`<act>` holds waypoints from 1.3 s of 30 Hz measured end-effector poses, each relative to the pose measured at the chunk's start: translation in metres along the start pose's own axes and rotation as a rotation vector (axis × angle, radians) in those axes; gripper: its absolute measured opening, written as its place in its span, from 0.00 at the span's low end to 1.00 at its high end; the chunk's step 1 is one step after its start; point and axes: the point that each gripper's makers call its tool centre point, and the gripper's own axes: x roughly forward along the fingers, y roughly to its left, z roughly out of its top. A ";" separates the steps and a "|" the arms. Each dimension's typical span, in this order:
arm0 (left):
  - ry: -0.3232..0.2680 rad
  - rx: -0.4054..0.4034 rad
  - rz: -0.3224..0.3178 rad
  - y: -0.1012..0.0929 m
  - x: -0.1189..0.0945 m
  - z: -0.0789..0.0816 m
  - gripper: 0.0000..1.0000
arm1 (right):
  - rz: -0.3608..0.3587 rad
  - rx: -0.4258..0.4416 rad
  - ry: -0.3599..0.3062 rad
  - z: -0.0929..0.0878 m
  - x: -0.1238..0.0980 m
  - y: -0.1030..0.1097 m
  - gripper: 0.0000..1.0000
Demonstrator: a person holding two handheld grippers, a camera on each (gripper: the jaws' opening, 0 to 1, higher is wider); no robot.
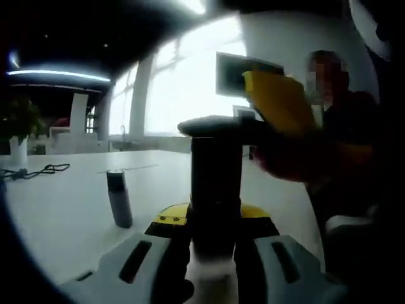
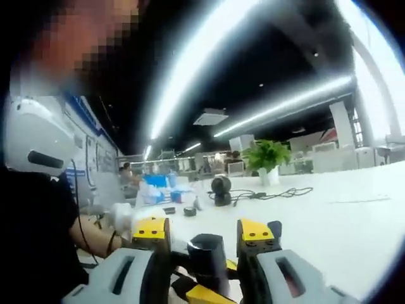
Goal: Pick up cosmetic bottle twist off cap place on table pick up cap screw tight cap place on table
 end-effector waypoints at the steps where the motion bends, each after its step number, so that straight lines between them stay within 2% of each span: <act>1: -0.005 0.004 0.004 0.000 0.000 0.000 0.16 | -0.022 -0.038 0.014 -0.002 0.001 0.002 0.35; 3: -0.009 0.005 0.006 0.000 0.000 0.000 0.16 | -0.067 -0.049 0.023 -0.004 0.003 0.006 0.35; 5: -0.013 0.010 0.008 0.000 0.000 0.000 0.16 | -0.118 -0.121 0.033 -0.004 0.005 0.005 0.35; 7: -0.014 0.010 0.009 0.000 0.000 0.000 0.16 | -0.179 -0.141 0.057 -0.009 0.007 0.005 0.34; 9: -0.016 0.015 0.010 0.000 0.000 0.000 0.16 | -0.206 -0.141 0.057 -0.010 0.012 0.008 0.34; 11: -0.018 0.016 0.010 0.000 0.000 0.000 0.16 | -0.263 -0.160 0.050 -0.009 0.014 0.003 0.33; 13: -0.019 0.013 0.007 0.000 0.000 0.000 0.16 | -0.270 -0.165 0.064 -0.012 0.018 0.003 0.31; 17: -0.021 0.014 0.013 0.001 0.000 0.000 0.16 | -0.347 -0.167 0.068 -0.014 0.013 -0.008 0.21; 29: -0.022 0.018 0.021 0.003 0.000 0.000 0.16 | -0.400 -0.161 0.079 -0.023 0.015 -0.010 0.18; 35: -0.019 0.009 0.020 0.004 0.000 0.000 0.15 | -0.359 -0.133 0.078 -0.023 0.016 -0.010 0.17; 39: -0.017 0.006 0.007 0.004 0.000 0.000 0.15 | -0.302 -0.129 0.084 -0.024 0.017 -0.007 0.17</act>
